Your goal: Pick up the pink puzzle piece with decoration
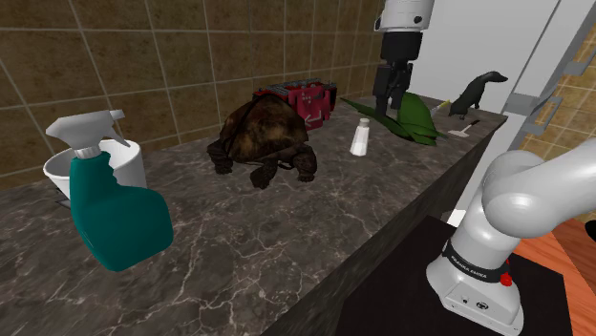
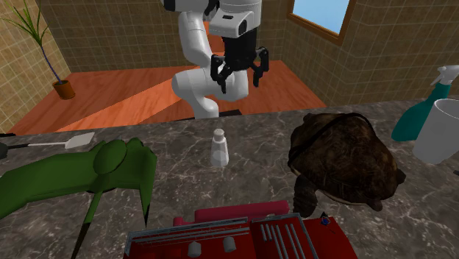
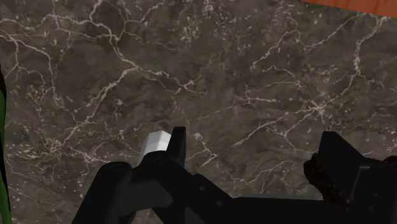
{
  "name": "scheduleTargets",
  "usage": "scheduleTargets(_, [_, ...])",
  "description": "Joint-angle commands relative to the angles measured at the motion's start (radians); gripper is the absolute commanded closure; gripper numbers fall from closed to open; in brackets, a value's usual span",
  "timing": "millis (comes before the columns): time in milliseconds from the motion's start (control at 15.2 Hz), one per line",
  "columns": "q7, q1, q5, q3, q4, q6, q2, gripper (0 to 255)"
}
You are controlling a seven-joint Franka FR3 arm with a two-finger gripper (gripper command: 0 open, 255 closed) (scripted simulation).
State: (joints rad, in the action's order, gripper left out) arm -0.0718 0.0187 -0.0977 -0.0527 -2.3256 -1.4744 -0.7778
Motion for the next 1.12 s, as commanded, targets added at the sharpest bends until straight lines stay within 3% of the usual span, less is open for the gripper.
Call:
scheduleTargets(0, [0.0,0.0,0.0,0.0,0.0,0.0,0.0,0])
scheduleTargets(396, [0.053,-0.013,0.183,-0.083,-0.203,-0.397,-0.046,0])
scheduleTargets(660, [0.045,-0.056,0.328,-0.136,-0.313,-0.691,-0.029,0])
scheduleTargets(858, [0.002,-0.13,0.467,-0.188,-0.371,-0.926,0.013,0])
scheduleTargets(1056, [-0.092,-0.271,0.65,-0.277,-0.396,-1.167,0.073,0])
